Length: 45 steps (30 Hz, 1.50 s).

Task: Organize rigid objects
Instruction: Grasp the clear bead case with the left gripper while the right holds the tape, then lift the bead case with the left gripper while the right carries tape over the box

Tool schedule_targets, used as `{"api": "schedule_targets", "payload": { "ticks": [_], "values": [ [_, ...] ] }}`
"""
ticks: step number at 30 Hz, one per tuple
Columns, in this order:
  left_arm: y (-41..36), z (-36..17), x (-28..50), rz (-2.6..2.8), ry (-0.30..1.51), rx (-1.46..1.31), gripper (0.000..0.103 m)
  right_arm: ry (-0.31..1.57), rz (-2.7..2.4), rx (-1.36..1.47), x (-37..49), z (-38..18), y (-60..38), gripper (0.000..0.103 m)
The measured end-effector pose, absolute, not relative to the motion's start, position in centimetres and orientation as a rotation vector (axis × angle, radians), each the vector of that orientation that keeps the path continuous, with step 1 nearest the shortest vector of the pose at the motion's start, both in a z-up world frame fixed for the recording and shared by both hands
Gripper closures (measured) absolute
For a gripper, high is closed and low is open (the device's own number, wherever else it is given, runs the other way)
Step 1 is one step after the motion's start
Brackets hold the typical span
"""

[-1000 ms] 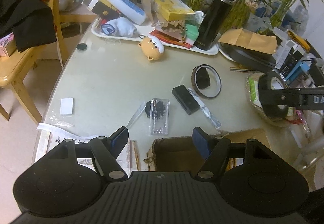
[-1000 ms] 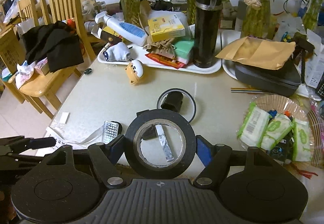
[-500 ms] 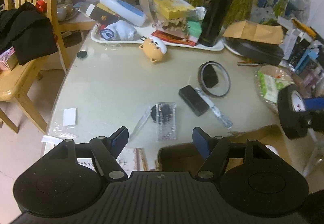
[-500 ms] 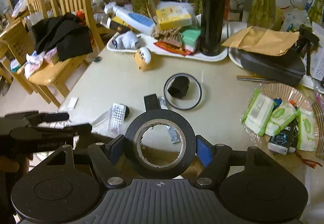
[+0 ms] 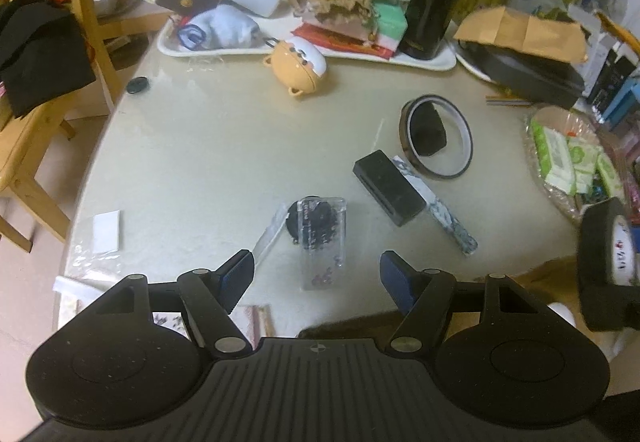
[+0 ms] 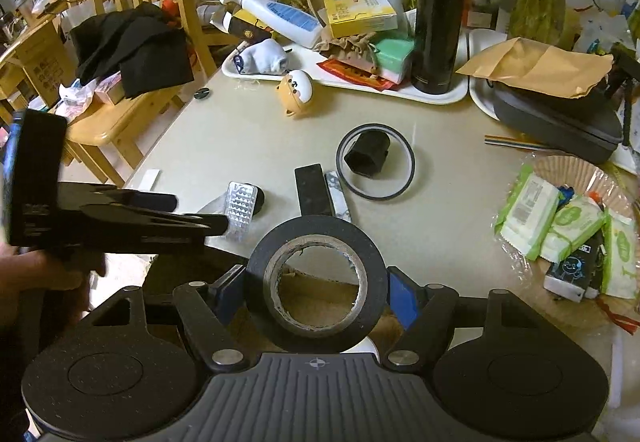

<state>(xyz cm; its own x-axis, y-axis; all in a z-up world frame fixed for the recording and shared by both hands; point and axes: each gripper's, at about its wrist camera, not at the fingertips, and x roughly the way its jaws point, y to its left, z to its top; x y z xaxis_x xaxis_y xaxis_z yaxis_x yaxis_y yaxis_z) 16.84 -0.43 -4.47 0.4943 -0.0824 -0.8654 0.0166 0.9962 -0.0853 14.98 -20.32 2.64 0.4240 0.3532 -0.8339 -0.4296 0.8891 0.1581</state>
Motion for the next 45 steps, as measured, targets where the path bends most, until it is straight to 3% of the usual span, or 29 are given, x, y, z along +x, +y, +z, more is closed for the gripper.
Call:
{"api": "schedule_targets", "payload": {
  "ticks": [19, 20, 21, 22, 45],
  "values": [
    [-2.3, -8.0, 20.0, -0.016, 1.113, 0.011, 0.035, 1.036, 0.486, -0.063, 15.2, 2.2, -21.3, 0.027],
    [-2.5, -8.1, 20.0, -0.014, 1.113, 0.026, 0.042, 1.035, 0.486, -0.064, 15.2, 2.3, -21.3, 0.027],
    [-2.6, -8.2, 19.9, -0.011, 1.117, 0.043, 0.063, 1.035, 0.486, -0.064, 15.2, 2.3, -21.3, 0.027],
    [-2.8, -8.3, 19.9, -0.008, 1.128, 0.059, 0.070, 1.035, 0.485, -0.064, 15.2, 2.2, -21.3, 0.027],
    [-1.2, -3.5, 18.6, 0.016, 1.053, -0.003, 0.070, 1.063, 0.462, -0.103, 15.9, 1.2, -20.1, 0.027]
  ]
}}
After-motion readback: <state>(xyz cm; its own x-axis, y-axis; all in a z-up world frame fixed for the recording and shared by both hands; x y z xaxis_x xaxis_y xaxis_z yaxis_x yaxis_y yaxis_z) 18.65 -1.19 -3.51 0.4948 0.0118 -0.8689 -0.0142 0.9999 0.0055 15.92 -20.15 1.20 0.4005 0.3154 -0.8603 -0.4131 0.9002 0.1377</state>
